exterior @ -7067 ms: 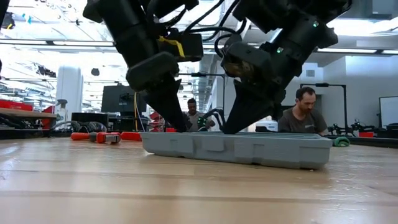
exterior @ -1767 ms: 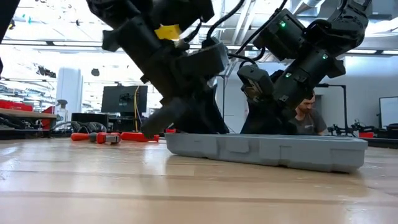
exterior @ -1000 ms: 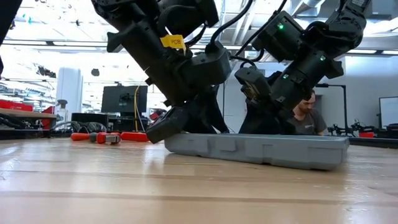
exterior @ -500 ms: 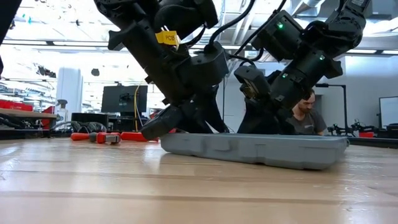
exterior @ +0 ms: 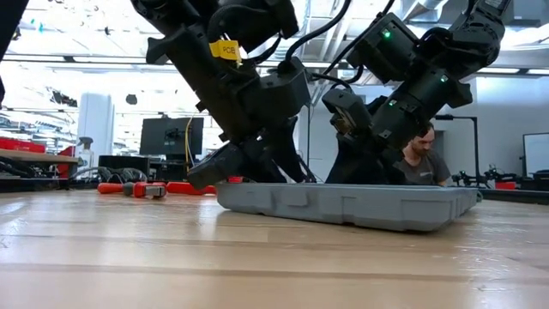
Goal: Prefit tool cases
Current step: Remove the transparent screwdriver from the gray prefit tool case
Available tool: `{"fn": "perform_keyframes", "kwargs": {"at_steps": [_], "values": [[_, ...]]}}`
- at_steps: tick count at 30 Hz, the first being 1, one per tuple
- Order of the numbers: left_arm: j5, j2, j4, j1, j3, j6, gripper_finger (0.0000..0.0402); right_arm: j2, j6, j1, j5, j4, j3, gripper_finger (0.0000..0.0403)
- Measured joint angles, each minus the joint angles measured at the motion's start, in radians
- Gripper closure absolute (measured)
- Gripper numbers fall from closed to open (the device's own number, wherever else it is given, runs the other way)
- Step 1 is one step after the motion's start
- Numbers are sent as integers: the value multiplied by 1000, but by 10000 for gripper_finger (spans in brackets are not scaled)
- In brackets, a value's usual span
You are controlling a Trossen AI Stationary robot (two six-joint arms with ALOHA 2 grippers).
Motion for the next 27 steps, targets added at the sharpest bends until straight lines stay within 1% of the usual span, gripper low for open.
{"fn": "perform_keyframes", "kwargs": {"at_steps": [11, 15, 17, 21, 27], "values": [[45, 5, -21, 35, 0, -3, 270, 0, 3, 0, 9, -2, -1, 387], [96, 4, -22, 44, 0, 6, 270, -1, 1, -1, 9, -3, -1, 387], [102, 4, -9, 44, -7, 27, 270, -1, 0, -1, 9, -2, -1, 387], [88, 2, 85, 43, -55, 74, 270, -1, -1, -1, 9, -3, -1, 387], [-7, 1, 270, 40, -135, 110, 270, -2, -1, -1, 17, -7, -2, 387]]}}
